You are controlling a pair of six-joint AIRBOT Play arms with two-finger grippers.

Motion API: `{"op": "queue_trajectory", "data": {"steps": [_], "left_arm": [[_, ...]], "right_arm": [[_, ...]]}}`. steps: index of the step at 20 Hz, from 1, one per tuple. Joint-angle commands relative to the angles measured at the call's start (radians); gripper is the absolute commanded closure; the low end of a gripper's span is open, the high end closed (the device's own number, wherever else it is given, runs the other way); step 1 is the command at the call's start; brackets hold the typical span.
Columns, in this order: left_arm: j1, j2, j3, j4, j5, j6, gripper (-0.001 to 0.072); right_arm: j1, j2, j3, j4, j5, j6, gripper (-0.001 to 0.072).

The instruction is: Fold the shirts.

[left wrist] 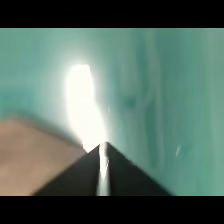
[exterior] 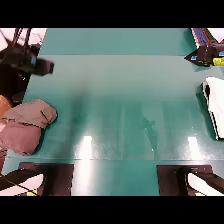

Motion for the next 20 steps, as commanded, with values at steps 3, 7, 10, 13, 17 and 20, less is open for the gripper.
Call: {"op": "queue_trajectory", "data": {"steps": [3,7,10,13,17,20], "left_arm": [[0.161,0.032,-0.381,0.042,0.014,-0.010,-0.0002],[0.174,0.032,-0.564,0.045,0.144,-0.033,-0.0001],[0.174,0.045,-0.570,0.045,0.160,-0.047,0.0580],[0.174,0.111,-0.511,0.045,0.160,-0.046,0.0685],[0.174,0.301,-0.251,-0.004,0.150,-0.034,0.0685],[0.174,0.397,-0.011,-0.206,0.138,0.067,0.0685]], "right_arm": [[0.001,-0.001,0.000,0.000,0.001,0.000,0.0695],[0.001,0.000,-0.032,0.002,-0.008,0.000,0.0695],[0.001,0.000,-0.067,0.002,-0.008,0.000,0.0694],[0.001,0.005,-0.066,0.003,-0.020,0.000,0.0695],[0.001,0.065,-0.066,0.011,-0.095,0.001,0.0695],[0.001,0.146,-0.066,0.010,-0.213,0.001,0.0695]]}}
